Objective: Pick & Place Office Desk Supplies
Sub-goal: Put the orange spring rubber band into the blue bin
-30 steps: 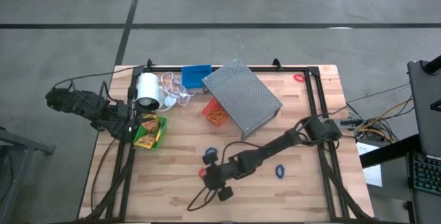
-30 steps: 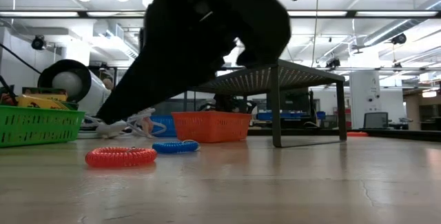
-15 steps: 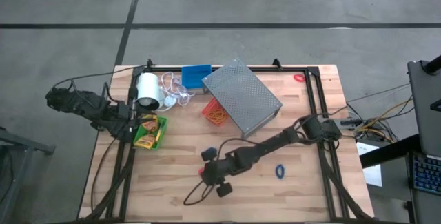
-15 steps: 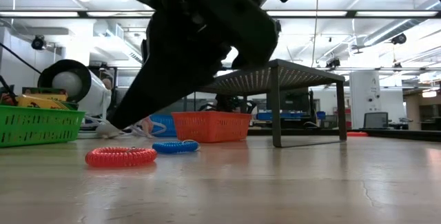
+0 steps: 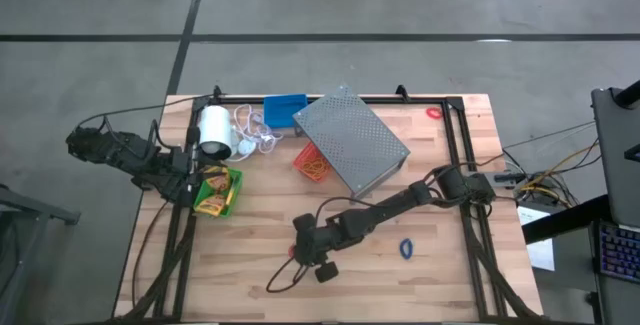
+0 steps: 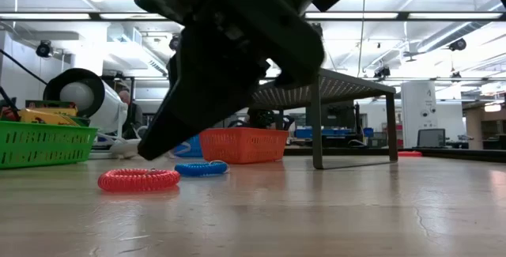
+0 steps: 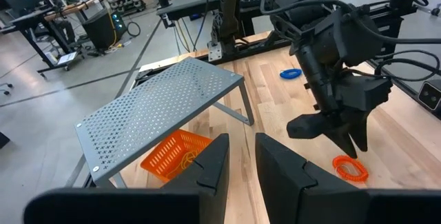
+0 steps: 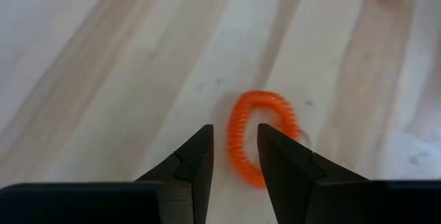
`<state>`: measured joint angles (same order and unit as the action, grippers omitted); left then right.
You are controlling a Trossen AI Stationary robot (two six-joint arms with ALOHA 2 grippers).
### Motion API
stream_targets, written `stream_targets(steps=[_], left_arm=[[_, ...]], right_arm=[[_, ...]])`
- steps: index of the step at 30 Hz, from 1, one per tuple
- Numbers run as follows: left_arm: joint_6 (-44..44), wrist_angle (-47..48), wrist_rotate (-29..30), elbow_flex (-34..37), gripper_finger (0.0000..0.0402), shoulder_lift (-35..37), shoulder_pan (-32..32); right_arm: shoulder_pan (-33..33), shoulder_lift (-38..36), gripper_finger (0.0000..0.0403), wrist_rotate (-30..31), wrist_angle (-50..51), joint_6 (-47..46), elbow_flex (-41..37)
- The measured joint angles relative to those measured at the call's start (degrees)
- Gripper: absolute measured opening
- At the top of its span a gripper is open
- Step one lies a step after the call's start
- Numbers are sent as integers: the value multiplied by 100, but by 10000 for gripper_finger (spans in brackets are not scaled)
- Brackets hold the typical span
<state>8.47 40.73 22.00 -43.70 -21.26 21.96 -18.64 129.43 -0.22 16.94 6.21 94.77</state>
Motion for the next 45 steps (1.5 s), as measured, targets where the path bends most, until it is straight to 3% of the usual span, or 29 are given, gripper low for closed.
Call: stream_targets(steps=[16,30,39,45], left_arm=[[0,2,1,0,74,4,-1],[0,4,0,0,74,4,0],[0,7,1,0,74,4,-1],[0,7,2,0,74,4,-2]], right_arm=[[93,273,110,-333,-213,-18,-33],[126,277,18,-350,-139,-19,-33],[130,194,15,-299,-50,-4,-44],[139,-275,14,-285,-61,-21,-51]])
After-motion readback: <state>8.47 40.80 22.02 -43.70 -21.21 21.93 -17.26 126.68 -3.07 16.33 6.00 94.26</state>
